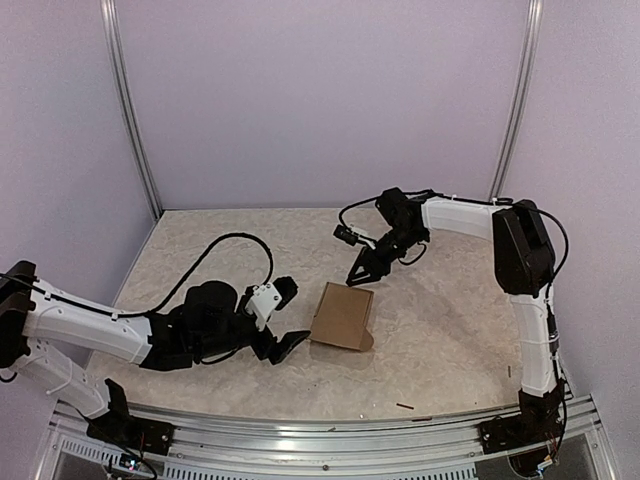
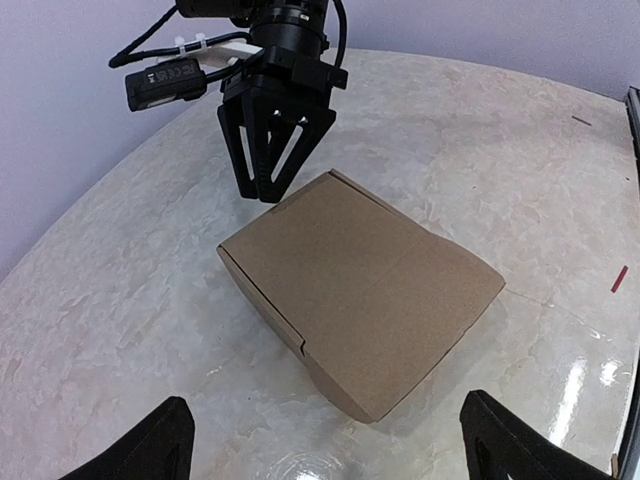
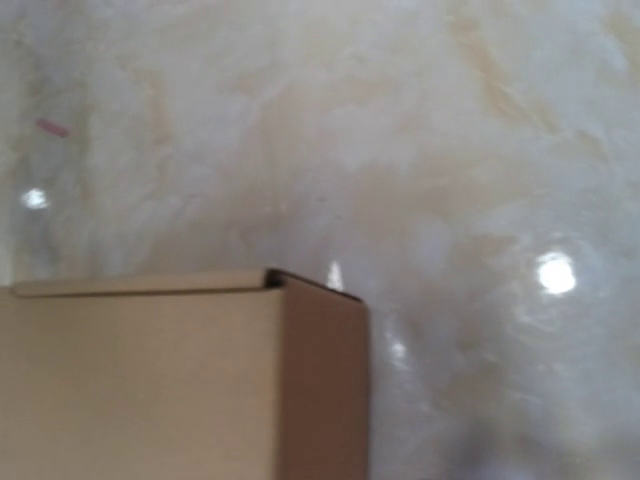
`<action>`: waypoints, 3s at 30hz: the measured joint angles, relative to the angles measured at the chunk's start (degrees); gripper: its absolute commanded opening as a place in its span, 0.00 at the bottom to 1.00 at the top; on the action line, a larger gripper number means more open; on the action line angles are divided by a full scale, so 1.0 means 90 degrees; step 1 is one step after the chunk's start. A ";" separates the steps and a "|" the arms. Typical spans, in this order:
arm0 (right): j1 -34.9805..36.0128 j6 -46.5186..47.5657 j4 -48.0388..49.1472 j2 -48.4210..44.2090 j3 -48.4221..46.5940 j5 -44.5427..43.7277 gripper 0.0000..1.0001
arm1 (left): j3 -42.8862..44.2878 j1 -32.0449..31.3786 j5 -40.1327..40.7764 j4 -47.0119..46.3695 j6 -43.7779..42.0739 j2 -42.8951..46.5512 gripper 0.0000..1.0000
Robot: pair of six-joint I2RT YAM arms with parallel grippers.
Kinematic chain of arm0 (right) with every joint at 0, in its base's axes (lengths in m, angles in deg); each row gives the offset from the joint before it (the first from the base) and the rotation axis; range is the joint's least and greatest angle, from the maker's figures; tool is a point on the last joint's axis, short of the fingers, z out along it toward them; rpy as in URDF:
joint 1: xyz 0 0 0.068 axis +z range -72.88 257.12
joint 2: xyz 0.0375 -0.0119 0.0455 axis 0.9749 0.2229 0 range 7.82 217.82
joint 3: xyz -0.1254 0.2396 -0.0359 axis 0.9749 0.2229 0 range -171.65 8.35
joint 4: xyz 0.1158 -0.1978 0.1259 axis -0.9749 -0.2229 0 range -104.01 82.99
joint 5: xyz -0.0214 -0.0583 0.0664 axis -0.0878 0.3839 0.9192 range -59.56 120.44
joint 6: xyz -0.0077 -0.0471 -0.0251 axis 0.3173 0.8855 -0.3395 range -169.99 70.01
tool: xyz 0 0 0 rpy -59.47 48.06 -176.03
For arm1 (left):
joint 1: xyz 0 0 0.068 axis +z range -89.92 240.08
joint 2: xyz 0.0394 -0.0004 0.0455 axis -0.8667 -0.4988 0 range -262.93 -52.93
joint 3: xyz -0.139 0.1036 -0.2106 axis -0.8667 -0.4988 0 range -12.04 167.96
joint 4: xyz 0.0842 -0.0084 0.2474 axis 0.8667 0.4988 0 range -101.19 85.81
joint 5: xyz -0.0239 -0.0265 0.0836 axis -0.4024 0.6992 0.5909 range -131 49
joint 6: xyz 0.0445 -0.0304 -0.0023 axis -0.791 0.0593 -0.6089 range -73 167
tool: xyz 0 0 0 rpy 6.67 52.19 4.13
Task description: Fold the paper box
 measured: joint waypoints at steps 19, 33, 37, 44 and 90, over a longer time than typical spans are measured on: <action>-0.0046 -0.0304 -0.0393 0.0202 -0.0032 0.0372 0.10 | 0.0267 -0.0289 0.0274 0.0556 -0.0070 -0.0194 0.91; -0.0537 -0.0556 -0.0425 0.0872 -0.0340 0.0646 0.12 | 0.0270 -0.0374 0.0364 0.0503 -0.0085 -0.0095 0.91; -0.0588 -0.0563 -0.0474 0.1008 -0.0340 0.0600 0.14 | 0.0270 -0.0374 0.0437 0.0369 -0.0007 -0.0151 0.92; -0.0680 -0.0556 -0.0469 0.0998 -0.0301 0.0498 0.17 | 0.0270 -0.0304 0.0447 0.0114 0.0265 -0.0537 0.92; -0.0061 0.2064 0.1379 -0.2511 0.3279 -0.0976 0.52 | 0.3903 0.2458 -0.6161 -0.0794 0.0223 -0.4617 0.96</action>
